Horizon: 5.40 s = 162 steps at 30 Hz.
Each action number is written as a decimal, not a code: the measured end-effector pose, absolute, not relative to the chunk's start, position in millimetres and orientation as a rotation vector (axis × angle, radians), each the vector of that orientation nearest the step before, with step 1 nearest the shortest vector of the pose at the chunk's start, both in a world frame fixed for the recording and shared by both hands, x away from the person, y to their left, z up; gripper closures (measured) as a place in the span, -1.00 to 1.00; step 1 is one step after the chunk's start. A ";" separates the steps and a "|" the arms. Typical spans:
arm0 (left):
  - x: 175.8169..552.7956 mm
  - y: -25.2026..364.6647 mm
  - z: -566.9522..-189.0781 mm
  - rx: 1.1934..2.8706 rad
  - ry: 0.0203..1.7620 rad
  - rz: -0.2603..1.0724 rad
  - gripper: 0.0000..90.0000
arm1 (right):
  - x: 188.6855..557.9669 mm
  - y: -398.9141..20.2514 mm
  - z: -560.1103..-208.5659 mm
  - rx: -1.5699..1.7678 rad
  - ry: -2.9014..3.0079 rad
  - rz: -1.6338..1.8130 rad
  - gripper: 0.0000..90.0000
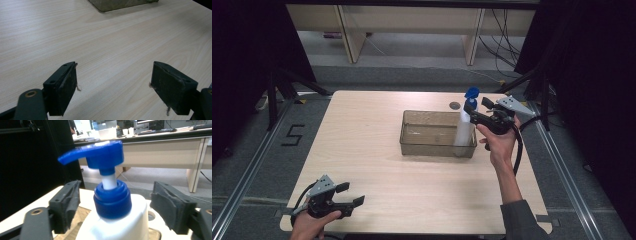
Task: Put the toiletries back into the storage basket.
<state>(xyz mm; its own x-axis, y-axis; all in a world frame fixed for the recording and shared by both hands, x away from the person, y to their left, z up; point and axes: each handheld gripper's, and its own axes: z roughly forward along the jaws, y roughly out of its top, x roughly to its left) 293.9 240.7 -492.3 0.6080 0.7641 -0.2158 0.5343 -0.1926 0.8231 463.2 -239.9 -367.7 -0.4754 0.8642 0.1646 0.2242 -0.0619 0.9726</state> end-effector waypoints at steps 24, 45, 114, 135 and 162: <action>292.5 239.7 -491.7 1.861 1.039 0.286 -0.55 | 440.5 -256.8 -382.4 1.187 1.696 1.581 -0.50; 291.3 238.8 -491.8 1.870 1.033 0.290 -0.56 | 426.8 -259.7 -386.2 1.217 1.696 1.609 -0.49; 291.0 238.9 -491.5 1.884 1.031 0.298 -0.56 | 362.4 -239.0 -430.7 1.175 1.904 1.569 -0.60; 291.1 238.4 -492.6 1.880 1.032 0.297 -0.56 | 339.8 -230.6 -452.8 1.158 1.984 1.581 -0.60; 291.6 238.6 -493.2 1.892 1.027 0.295 -0.56 | 307.6 -241.4 -469.0 1.180 2.077 1.608 -0.66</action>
<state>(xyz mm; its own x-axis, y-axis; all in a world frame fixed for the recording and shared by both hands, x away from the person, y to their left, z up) 291.6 238.6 -493.2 0.6211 0.7567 -0.2042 0.5328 -0.2166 0.8180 307.6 -241.4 -469.0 -0.6358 0.7254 0.2636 0.4369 0.0567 0.8977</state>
